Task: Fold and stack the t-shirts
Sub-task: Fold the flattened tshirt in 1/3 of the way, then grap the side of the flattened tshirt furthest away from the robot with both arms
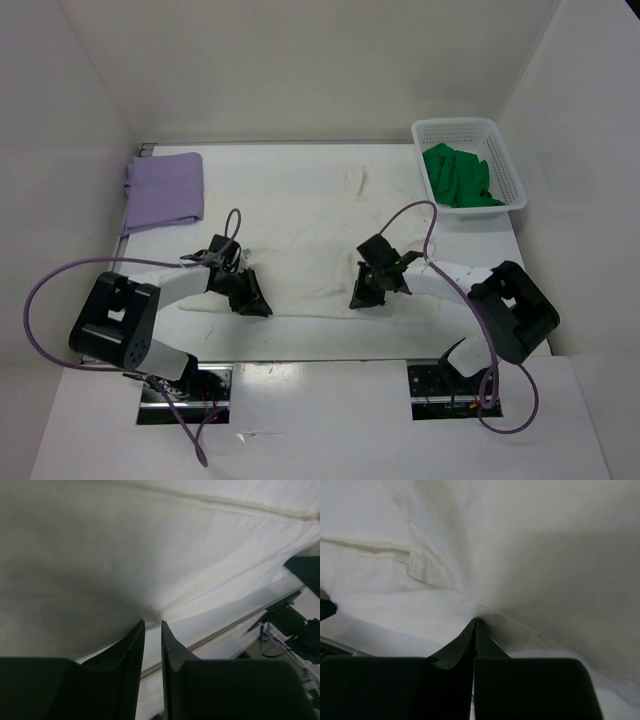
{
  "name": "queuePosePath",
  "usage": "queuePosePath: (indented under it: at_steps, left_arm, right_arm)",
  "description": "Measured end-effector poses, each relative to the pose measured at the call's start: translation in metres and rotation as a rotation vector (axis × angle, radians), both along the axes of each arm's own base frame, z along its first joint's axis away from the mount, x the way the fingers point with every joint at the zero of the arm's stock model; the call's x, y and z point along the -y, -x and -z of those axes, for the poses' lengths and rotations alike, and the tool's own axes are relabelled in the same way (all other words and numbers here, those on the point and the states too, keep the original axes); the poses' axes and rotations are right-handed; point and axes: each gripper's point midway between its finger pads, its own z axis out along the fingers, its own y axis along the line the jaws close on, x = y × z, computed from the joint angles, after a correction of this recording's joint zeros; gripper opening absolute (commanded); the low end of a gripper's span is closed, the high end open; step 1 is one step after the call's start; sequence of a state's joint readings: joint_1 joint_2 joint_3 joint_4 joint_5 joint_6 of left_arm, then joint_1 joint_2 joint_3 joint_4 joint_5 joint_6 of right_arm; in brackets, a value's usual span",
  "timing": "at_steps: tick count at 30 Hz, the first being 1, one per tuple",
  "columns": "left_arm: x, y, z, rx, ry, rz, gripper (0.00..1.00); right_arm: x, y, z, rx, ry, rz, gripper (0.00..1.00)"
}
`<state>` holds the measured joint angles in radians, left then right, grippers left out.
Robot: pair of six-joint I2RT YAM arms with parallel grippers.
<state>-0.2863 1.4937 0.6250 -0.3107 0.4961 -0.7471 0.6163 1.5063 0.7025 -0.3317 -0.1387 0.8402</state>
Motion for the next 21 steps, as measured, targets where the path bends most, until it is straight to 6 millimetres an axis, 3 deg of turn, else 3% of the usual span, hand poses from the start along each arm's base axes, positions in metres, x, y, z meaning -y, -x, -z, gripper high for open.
queuePosePath:
  at_steps: [5,6,8,9,11,13,17,19,21]
  left_arm:
    - [-0.013,0.046,-0.008,-0.094,0.009,-0.070,0.22]
    - [-0.014,0.048,-0.013,-0.093,0.013,-0.079,0.22]
    - [-0.016,0.045,-0.024,-0.072,0.034,-0.094,0.18]
    - [-0.017,0.040,-0.030,-0.071,0.041,-0.109,0.18]
    - [-0.018,0.024,-0.047,-0.042,0.053,-0.130,0.16]
    - [-0.016,-0.015,-0.082,0.056,0.075,-0.150,0.16]
    - [-0.028,-0.124,-0.164,0.390,0.101,-0.229,0.18]
    - [-0.050,-0.178,-0.187,0.516,0.047,-0.311,0.18]
    - [-0.076,-0.223,-0.185,0.590,-0.038,-0.390,0.21]
  right_arm:
    - [-0.005,0.045,0.000,-0.083,-0.034,-0.029,0.00]
    - [-0.002,0.052,0.000,-0.098,-0.028,-0.027,0.05]
    - [0.005,0.060,-0.003,-0.126,-0.010,-0.018,0.13]
    - [0.007,0.061,-0.005,-0.131,-0.007,-0.015,0.22]
    - [0.010,0.057,-0.013,-0.137,-0.001,-0.006,0.28]
    - [0.011,0.040,-0.028,-0.105,-0.009,0.002,0.29]
    - [0.012,-0.021,-0.074,0.053,-0.074,0.026,0.03]
    - [0.015,-0.044,-0.091,0.119,-0.086,0.027,0.00]
    - [0.011,-0.058,-0.099,0.157,-0.090,0.005,0.00]
